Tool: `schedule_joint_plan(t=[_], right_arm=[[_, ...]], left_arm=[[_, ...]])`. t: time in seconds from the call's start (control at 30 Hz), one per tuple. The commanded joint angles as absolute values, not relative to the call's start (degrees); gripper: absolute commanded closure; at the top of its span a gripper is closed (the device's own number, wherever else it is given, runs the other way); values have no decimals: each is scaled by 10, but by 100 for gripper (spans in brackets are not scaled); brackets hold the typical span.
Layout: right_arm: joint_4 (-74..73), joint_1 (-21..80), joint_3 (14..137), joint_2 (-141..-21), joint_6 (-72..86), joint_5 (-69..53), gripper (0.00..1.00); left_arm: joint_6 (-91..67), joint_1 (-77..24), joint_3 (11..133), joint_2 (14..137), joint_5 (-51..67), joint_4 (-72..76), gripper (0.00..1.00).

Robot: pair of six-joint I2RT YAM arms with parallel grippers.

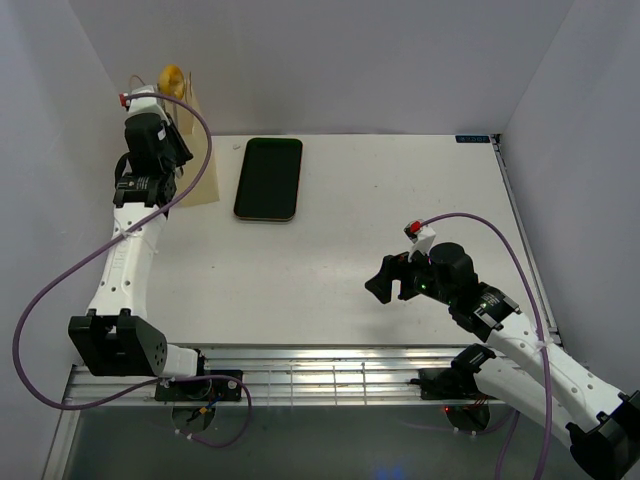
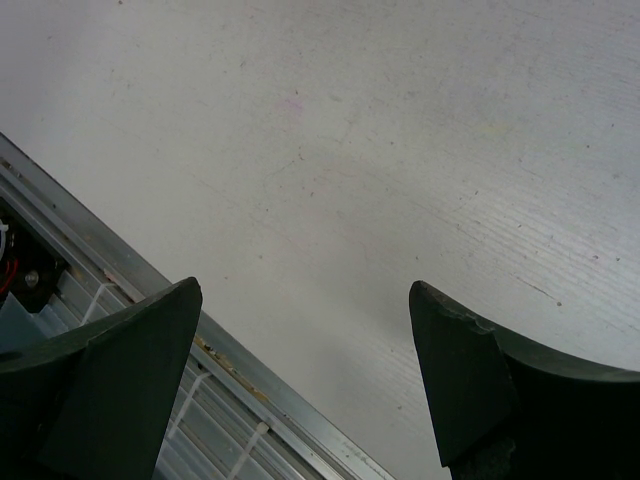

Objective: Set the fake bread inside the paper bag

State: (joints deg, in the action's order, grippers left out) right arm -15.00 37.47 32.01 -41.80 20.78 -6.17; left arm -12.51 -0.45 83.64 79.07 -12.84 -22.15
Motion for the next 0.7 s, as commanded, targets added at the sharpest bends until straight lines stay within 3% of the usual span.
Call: schedule_joint_plan(t=[0.0, 0.27, 0.67], right_arm=[[-140, 371, 322, -410, 203, -62, 10], [-141, 371, 324, -414, 201, -62, 10], [-140, 370, 324, -417, 201, -62, 10]], left_arm=[[-127, -1, 851, 784, -117, -218, 63], [-127, 20, 852, 801, -119, -221, 62], [-133, 26, 845, 807, -113, -223, 54]])
